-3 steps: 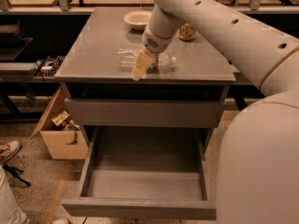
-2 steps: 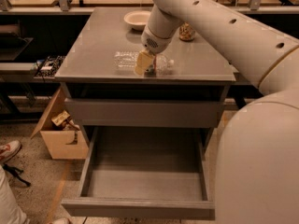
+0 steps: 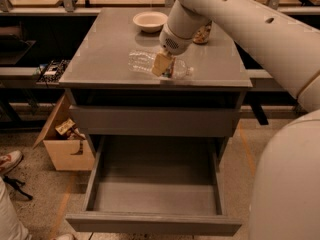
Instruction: Place water bottle into middle drawer
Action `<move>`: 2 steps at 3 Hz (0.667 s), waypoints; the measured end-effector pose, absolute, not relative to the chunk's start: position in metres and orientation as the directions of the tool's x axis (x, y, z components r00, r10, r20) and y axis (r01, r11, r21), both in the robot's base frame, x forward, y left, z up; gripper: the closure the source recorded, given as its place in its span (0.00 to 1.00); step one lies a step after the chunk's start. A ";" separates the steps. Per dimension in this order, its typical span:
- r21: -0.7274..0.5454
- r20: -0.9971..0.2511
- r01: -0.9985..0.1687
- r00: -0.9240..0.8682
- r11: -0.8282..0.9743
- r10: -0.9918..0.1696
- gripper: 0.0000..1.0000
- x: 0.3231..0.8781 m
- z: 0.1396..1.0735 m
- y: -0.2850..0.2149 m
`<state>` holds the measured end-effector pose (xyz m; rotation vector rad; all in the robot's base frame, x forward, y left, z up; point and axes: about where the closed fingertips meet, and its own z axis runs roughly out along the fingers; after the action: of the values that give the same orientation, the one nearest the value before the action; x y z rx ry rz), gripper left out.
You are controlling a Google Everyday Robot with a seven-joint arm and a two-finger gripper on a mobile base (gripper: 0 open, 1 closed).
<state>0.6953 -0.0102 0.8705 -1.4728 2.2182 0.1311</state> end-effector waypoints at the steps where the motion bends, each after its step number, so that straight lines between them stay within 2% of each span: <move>1: -0.191 -0.450 -0.921 -0.227 0.341 -0.864 1.00 0.664 0.897 -0.024; 2: -0.203 -0.390 -0.962 -0.094 0.185 -0.916 1.00 0.616 0.902 -0.045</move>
Offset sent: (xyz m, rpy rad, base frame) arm -0.1439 -0.0671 0.0300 -0.1448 0.0224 0.4218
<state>0.6157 -0.0452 0.9023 -1.7600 2.0409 0.1436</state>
